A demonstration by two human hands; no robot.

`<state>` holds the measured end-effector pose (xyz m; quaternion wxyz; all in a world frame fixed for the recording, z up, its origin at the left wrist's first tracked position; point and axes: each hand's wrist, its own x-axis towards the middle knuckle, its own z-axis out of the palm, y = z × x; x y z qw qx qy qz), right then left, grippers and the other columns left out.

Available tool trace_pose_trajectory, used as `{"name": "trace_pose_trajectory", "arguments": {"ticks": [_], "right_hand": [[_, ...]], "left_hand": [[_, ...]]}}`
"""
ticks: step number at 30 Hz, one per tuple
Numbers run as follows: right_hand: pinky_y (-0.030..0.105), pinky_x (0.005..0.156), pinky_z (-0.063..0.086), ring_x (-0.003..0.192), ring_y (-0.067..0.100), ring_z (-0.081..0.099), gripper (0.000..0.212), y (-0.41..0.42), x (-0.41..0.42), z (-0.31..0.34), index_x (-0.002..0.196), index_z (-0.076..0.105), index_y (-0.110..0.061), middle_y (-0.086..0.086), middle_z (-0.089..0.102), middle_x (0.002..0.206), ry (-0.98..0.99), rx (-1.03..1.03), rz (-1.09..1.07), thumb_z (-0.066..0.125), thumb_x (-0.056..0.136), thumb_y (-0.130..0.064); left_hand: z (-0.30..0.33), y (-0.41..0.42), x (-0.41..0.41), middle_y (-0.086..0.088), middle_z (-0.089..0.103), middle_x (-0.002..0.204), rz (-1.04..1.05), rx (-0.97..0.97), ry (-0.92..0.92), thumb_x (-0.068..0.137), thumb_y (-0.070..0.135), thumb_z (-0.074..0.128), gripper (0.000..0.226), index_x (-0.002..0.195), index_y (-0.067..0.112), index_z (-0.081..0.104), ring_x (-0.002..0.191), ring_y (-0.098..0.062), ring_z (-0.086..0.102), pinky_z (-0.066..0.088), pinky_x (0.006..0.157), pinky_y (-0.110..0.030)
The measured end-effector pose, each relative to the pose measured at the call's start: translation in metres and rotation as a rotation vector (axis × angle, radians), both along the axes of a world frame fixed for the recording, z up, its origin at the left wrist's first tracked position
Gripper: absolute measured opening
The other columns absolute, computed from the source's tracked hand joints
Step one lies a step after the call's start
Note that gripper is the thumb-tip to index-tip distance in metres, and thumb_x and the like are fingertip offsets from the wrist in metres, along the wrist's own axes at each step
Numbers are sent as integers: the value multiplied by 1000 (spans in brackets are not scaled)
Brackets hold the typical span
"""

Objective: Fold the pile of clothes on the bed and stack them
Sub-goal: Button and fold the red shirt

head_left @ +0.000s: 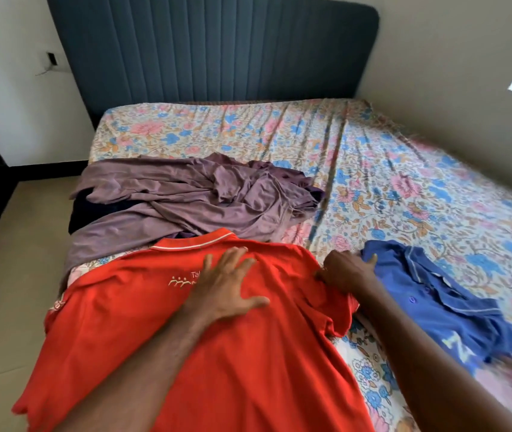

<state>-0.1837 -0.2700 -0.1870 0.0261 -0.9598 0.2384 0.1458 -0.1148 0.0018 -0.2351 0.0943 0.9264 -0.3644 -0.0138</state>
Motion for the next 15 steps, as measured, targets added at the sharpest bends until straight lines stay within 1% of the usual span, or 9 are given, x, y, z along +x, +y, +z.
{"name": "trace_pose_trajectory", "arguments": {"ticks": [1, 2, 3, 4, 6, 8, 11, 13, 15], "right_hand": [[69, 107, 30, 113, 31, 63, 39, 0, -4, 4, 90, 62, -19, 7, 70, 109, -117, 27, 18, 56, 97, -57], [54, 96, 44, 98, 32, 66, 42, -3, -6, 7, 78, 60, -15, 9, 70, 93, -266, 96, 12, 57, 97, -52], [41, 76, 47, 83, 33, 66, 47, -7, -7, 14, 69, 57, -10, 11, 66, 76, -406, 174, -15, 60, 96, -49], [36, 61, 42, 71, 34, 63, 52, -12, -7, 22, 62, 54, -7, 12, 61, 64, -527, 226, -59, 63, 94, -47], [33, 52, 35, 60, 33, 57, 57, -27, -4, 40, 56, 51, -9, 11, 56, 56, -657, 206, -111, 67, 92, -49], [31, 53, 35, 62, 31, 57, 54, -42, 6, 57, 63, 55, -12, 9, 57, 63, -649, 73, -62, 66, 91, -56], [32, 58, 45, 70, 31, 61, 48, -58, 23, 68, 85, 61, -14, 9, 62, 80, -543, -137, 33, 63, 92, -61], [39, 70, 50, 83, 33, 67, 45, -58, 33, 65, 102, 61, -13, 12, 67, 94, -465, -282, 88, 61, 95, -58], [48, 90, 47, 101, 34, 66, 42, -51, 32, 57, 116, 58, -14, 11, 68, 109, -446, -323, 58, 62, 96, -50]], "left_hand": [[2, -13, -8, 2, 16, 167, -18, 54, 67, 54, 105, 20, 123, 153, 33, 30, 154, -17, 13, 16, 118, -63], [4, -24, -15, 3, 9, 168, -36, 93, 114, 53, 104, 30, 124, 155, 35, 25, 155, -17, 7, 11, 118, -66], [5, -31, -20, 3, 5, 169, -41, 120, 154, 54, 102, 39, 123, 156, 37, 20, 155, -17, 4, 7, 117, -68], [5, -35, -24, 3, 2, 169, -32, 141, 185, 54, 99, 46, 123, 157, 38, 17, 155, -18, 3, 5, 115, -70], [1, -38, -28, 3, 0, 169, -1, 174, 220, 52, 98, 53, 127, 158, 41, 11, 155, -20, 3, 4, 114, -71], [-2, -37, -30, 2, 0, 169, 15, 190, 204, 49, 99, 53, 132, 158, 42, 7, 155, -21, 2, 4, 114, -72], [-2, -41, -32, 1, -2, 169, 21, 207, 181, 48, 101, 50, 134, 158, 43, 2, 155, -21, 1, 5, 113, -73], [1, -43, -32, 0, -3, 169, 33, 224, 186, 49, 100, 51, 133, 158, 43, -1, 155, -23, 0, 4, 112, -74], [6, -46, -36, -2, -5, 169, 36, 238, 192, 52, 98, 54, 132, 157, 44, -5, 155, -25, -1, 3, 111, -74]]}}
